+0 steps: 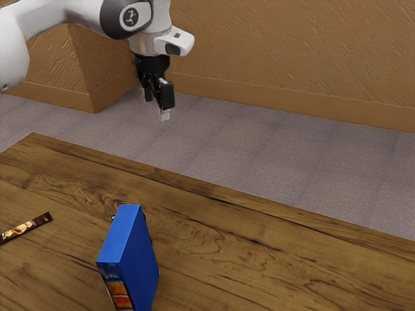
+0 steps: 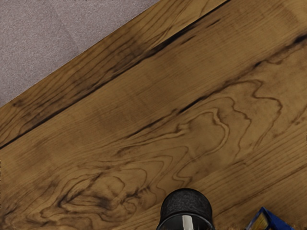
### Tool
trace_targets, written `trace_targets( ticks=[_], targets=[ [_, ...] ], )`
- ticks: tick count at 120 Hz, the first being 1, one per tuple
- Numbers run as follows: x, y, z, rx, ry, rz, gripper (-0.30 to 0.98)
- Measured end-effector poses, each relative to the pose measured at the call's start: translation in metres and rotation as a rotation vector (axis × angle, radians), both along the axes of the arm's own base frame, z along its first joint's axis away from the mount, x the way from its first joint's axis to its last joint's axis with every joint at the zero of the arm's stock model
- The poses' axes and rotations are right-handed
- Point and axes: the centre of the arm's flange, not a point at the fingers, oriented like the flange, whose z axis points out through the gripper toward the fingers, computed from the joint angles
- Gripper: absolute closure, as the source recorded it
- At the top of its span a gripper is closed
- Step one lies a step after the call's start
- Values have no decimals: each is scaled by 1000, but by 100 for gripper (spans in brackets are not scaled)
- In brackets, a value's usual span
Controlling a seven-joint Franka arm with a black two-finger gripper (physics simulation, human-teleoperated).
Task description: Take the marker out of the pen holder and place it to the left of the pen holder.
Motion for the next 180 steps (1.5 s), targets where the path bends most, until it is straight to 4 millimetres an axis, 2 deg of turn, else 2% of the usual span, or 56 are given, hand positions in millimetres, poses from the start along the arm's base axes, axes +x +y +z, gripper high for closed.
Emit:
trace_targets(
  ticks=[7,11,20,33,49,67,78,91,102,123,140,156,180],
  targets=[
    [2,1,-6,3,13,-25,0],
    [6,3,-16,4,33,-36,0],
    [9,10,-51,9,105,-56,0],
    [2,19,-101,12,217,-80,0],
    [-14,28,-143,-4,318,-96,0],
    [-25,65,-176,-77,382,-46,0],
    [-33,78,-188,-100,404,-23,0],
    [-49,104,-199,-114,431,27,0],
    [-65,116,-212,-121,466,56,0],
    [-75,106,-230,-151,504,55,0],
    [-79,113,-246,-177,526,81,1],
    [-78,110,-253,-184,531,82,8],
    [-74,110,-264,-190,524,88,26]
  ],
)
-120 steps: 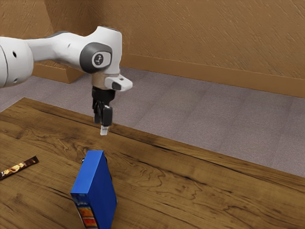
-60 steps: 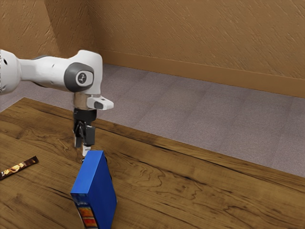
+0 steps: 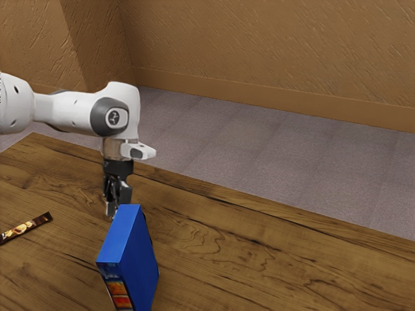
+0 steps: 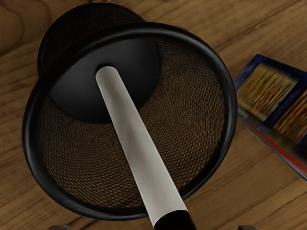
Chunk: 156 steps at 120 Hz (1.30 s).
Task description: Take the marker out of the pen holder and place it to the left of the pen holder.
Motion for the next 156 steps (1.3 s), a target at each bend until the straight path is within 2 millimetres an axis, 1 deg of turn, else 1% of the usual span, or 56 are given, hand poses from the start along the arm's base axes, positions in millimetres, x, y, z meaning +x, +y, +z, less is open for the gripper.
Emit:
trace_targets(
  ticks=[36,59,76,84,96,116,135,145,156],
  targets=[
    [6,2,-11,1,-16,5,51],
    [7,3,-7,10,-32,5,68],
    [7,4,-2,18,-41,3,74],
    [6,4,7,26,-53,2,76],
    [4,9,28,50,-82,1,77],
    [-2,18,70,88,-144,11,79],
    [-4,35,111,121,-216,40,79],
    [-5,49,117,129,-225,64,79],
    [-6,75,117,132,-223,110,79]
  ],
)
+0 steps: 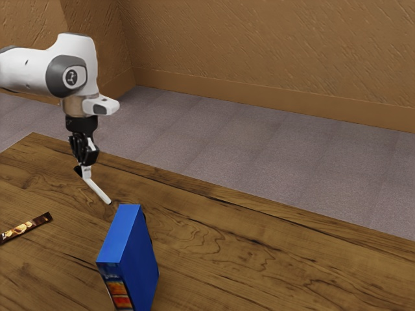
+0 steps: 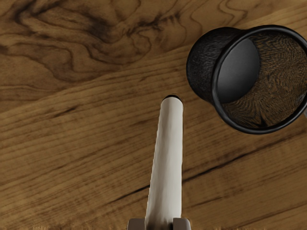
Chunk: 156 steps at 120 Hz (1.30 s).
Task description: Take the marker out of the pen holder and place it to the left of the pen holder.
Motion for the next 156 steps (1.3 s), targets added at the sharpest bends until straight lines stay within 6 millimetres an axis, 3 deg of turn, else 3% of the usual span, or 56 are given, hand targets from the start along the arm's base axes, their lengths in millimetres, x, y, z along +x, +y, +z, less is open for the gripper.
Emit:
trace_targets(
  ticks=[16,33,52,84,94,104,131,141,156],
  targets=[
    [6,44,-15,-9,17,65,79],
    [28,61,-46,-21,51,64,79],
    [27,91,-62,-24,73,98,78],
    [28,88,-67,-26,88,74,27],
    [29,78,-52,-18,66,54,18],
    [31,55,-32,-8,37,12,12],
    [28,15,15,25,-36,-55,4],
    [23,-16,52,54,-97,-100,3],
    [22,-78,104,76,-196,-196,2]
  ],
)
